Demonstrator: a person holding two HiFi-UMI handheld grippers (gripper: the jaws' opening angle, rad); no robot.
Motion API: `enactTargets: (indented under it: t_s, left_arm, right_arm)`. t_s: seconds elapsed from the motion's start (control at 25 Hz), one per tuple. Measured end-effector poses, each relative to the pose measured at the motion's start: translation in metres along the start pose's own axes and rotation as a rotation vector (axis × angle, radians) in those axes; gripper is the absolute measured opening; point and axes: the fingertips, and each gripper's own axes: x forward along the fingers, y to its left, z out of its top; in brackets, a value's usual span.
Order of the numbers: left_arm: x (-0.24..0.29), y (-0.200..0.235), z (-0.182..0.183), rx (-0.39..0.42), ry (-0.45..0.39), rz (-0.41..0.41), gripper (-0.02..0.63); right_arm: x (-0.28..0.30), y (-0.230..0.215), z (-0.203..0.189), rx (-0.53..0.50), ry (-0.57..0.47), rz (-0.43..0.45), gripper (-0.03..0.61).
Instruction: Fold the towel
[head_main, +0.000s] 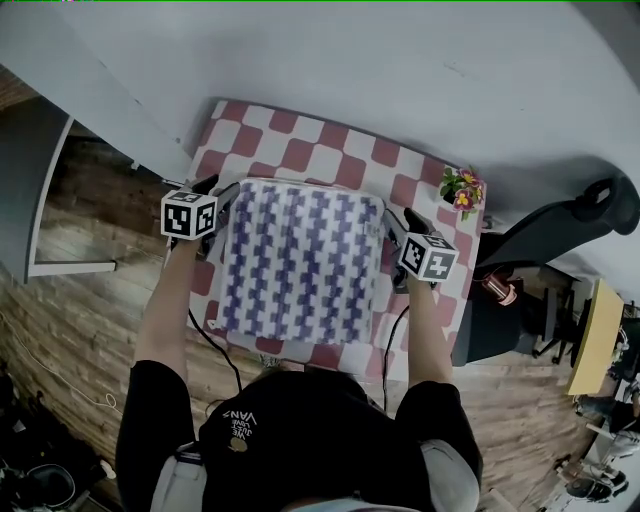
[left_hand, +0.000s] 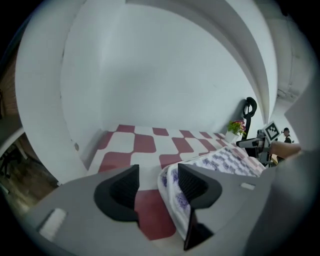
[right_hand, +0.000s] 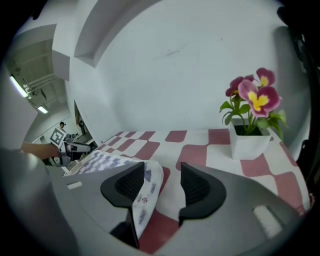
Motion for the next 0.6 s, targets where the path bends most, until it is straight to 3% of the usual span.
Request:
enactTargets:
  t_s: [0.16, 0.28, 0.6]
  left_arm:
    - [-0.045, -0.01, -0.007, 0.066, -0.06, -0.028, 0.221]
    - [-0.084, -0.028, -0.028, 0.135, -0.081, -0.064, 0.221]
    - [-0.162, -0.083, -0.122, 0.177, -0.117, -0.223, 0.238]
  right_arm:
    - [-0.044, 0.021, -0.013, -0.002, -0.019, 0.05, 0.219]
    - [-0.071, 0.044, -0.036, 0.0, -0.011, 0.143, 0.219]
    - [-0.145, 0.076, -0.128, 0.047, 0.018, 0.269, 0.221]
